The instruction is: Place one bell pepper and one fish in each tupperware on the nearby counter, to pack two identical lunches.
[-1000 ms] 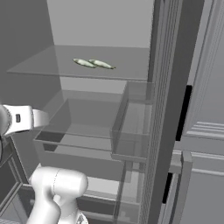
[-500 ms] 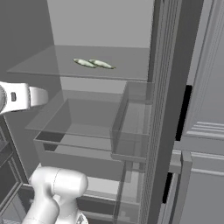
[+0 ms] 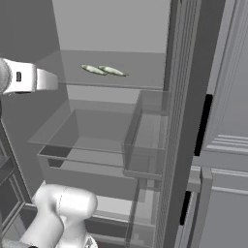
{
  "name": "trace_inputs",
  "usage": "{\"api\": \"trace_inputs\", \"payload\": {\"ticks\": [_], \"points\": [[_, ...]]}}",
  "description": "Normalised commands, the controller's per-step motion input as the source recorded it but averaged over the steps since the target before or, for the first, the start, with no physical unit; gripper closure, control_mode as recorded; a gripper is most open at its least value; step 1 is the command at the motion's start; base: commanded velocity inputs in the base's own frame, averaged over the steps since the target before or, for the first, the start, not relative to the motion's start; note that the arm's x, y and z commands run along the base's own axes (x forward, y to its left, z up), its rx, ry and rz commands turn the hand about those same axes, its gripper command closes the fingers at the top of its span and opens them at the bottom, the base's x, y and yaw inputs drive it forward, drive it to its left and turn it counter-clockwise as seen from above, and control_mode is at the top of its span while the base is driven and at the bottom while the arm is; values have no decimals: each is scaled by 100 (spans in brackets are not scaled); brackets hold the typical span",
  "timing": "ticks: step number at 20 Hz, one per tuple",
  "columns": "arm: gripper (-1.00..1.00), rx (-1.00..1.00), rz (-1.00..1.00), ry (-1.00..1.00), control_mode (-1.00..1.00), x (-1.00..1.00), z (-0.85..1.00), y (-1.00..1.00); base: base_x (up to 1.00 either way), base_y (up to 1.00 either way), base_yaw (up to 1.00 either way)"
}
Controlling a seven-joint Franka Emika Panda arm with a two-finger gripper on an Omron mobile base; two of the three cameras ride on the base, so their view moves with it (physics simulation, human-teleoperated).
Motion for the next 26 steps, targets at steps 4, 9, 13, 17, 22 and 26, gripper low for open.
{"api": "trace_inputs", "payload": {"ticks": [4, 9, 13, 17, 22, 26], "points": [[-100, 0, -1, 19, -100, 94, -3, -10, 0, 0, 0], [-100, 0, 2, 6, -100, 67, -1, -32, 0, 0, 0], [-100, 1, 3, 1, -100, 73, -8, -30, 0, 0, 0], [-100, 0, 9, 0, -100, 45, -34, -11, 0, 0, 0], [-100, 0, 5, 0, -100, 52, -13, 0, 0, 0, 0], [-100, 0, 2, 0, -100, 53, -1, -1, 0, 0, 0]]}}
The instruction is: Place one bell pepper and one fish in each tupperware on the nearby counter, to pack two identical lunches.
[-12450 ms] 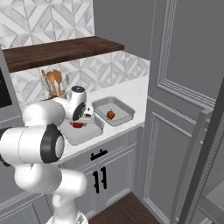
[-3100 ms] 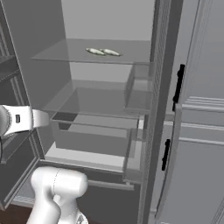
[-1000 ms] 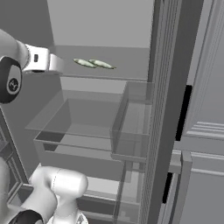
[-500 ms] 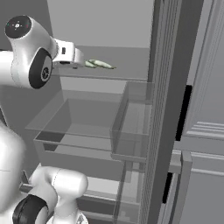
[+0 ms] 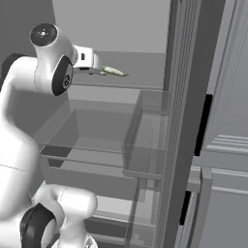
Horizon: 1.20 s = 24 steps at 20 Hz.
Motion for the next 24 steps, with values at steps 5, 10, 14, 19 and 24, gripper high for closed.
{"api": "trace_inputs", "payload": {"ticks": [5, 10, 14, 19, 24], "points": [[-100, 0, 0, 2, -100, 65, -1, 0, 0, 0, 0], [-100, 0, 0, 5, -100, 67, -3, 0, 0, 0, 0], [-100, 0, 0, 8, -100, 55, -9, 0, 0, 0, 0], [-100, 0, 0, 11, -100, 47, -7, -3, 0, 0, 0], [-100, 0, 3, 3, -100, 37, -9, -9, 0, 0, 0]]}}
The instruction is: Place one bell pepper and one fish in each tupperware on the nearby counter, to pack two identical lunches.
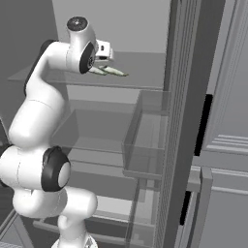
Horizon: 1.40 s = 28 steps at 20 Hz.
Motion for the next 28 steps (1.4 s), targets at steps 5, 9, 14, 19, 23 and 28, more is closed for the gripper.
{"api": "trace_inputs", "payload": {"ticks": [5, 9, 14, 19, 23, 28], "points": [[-100, 0, 9, 0, -100, 20, -21, -10, 0, 0, 0], [-100, 0, 13, 0, -100, -9, -29, -3, 0, 0, 0], [-100, 0, 12, 0, -100, 0, -33, 0, 0, 0, 0], [-100, 0, 11, 0, -100, -10, -33, 2, 0, 0, 0], [-100, -2, 1, 0, -100, -45, -10, 44, 0, 0, 0], [-100, -2, -5, 0, -100, -18, 0, 76, 0, 0, 0]]}}
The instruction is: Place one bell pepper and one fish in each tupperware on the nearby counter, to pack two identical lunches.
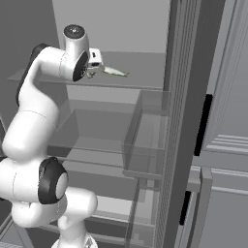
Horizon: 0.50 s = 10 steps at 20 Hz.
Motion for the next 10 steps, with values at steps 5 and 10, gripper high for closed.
{"api": "trace_inputs", "payload": {"ticks": [5, 10], "points": [[-100, 0, -13, 0, -100, 36, 0, 8, 0, 0, 0], [-100, 0, -15, 0, -100, 28, 9, -5, 0, 0, 0]]}}
